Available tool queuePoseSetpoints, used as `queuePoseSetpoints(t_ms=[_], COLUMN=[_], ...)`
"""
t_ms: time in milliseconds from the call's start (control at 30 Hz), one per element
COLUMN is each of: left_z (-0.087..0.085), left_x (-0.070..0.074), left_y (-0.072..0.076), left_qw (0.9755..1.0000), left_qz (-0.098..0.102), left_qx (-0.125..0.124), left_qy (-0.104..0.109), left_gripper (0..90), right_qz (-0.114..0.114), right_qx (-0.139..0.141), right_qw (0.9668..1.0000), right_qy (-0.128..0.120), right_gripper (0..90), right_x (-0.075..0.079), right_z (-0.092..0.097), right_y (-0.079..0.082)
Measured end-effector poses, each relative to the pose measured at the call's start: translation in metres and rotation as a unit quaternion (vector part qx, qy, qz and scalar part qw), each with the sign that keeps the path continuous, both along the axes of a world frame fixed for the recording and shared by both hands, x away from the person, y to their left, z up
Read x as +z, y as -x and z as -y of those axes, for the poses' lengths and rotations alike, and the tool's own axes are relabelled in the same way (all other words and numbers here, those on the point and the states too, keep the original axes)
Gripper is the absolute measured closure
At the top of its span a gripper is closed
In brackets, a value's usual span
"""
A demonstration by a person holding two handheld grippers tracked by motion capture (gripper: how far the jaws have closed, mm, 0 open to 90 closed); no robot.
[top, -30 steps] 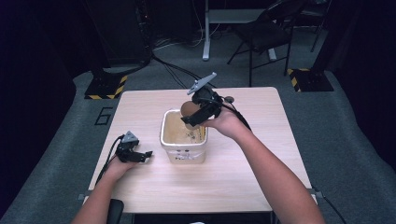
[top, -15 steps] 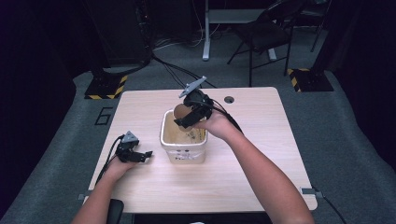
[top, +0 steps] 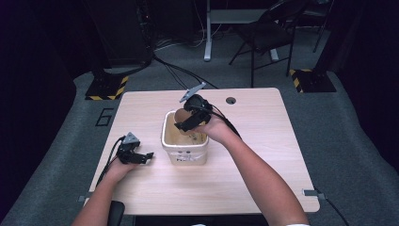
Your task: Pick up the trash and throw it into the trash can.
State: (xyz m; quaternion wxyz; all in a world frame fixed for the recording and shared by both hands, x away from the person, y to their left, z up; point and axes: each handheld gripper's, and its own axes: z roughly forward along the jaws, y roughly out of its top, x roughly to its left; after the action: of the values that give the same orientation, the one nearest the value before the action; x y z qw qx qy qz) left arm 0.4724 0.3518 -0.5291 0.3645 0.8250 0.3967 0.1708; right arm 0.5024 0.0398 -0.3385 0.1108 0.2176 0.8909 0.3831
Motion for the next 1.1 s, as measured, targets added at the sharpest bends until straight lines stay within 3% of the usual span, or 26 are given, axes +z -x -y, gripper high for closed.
queuePoseSetpoints(t_ms=[200,333,1100], left_z=[0.000,0.000,0.000], left_x=[0.000,0.000,0.000], left_y=[0.000,0.000,0.000], left_qw=[1.0000,1.0000,1.0000], left_qz=[0.000,0.000,0.000], left_qx=[0.000,0.000,0.000], left_qy=[0.000,0.000,0.000], left_gripper=[11.3,11.2,11.3], right_qz=[0.005,0.001,-0.015], right_qx=[0.000,-0.004,-0.005], right_qw=[1.0000,0.9998,0.9991], right_qy=[0.005,0.018,0.040], right_gripper=[17.0,16.9,16.4], right_x=[-0.011,-0.017,-0.045], right_z=[-0.004,-0.007,-0.018], right_y=[-0.003,-0.003,-0.008])
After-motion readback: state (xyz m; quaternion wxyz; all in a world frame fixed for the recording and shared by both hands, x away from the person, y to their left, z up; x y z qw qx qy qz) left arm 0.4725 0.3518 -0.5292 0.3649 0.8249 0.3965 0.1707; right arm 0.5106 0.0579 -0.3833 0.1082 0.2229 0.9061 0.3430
